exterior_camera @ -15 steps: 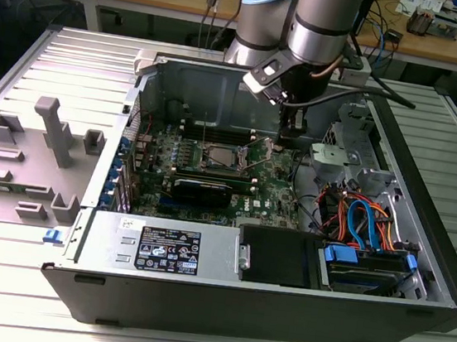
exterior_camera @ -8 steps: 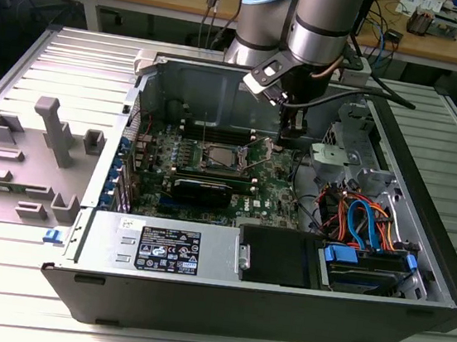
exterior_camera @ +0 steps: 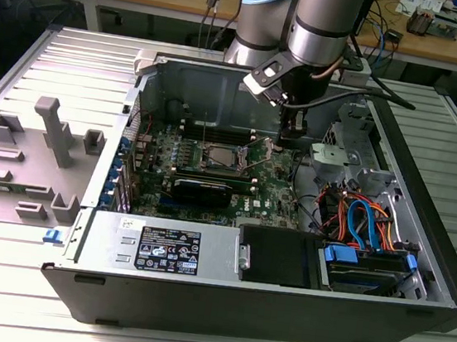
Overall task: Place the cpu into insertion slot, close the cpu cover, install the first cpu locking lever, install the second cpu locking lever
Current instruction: 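Close the cpu cover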
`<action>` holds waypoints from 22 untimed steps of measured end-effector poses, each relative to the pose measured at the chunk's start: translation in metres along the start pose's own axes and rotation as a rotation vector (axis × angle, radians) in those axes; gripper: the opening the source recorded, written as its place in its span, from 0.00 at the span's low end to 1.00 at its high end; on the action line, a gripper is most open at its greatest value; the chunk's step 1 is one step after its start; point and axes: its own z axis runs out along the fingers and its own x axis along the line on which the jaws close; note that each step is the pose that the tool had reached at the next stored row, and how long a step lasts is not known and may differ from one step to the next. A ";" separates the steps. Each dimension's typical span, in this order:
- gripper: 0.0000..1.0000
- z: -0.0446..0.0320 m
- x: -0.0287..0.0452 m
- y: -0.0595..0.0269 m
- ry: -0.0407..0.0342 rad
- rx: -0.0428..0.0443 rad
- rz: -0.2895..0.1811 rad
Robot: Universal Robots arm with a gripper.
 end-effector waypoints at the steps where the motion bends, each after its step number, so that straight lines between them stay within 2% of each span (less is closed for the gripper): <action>1: 0.11 0.0004 0.0000 0.0001 -0.0001 0.0000 0.000; 15: 0.11 0.0161 0.0002 0.0037 -0.0001 0.0045 0.000; 22: 0.11 0.0174 0.0000 -0.0010 -0.0001 0.0045 -0.002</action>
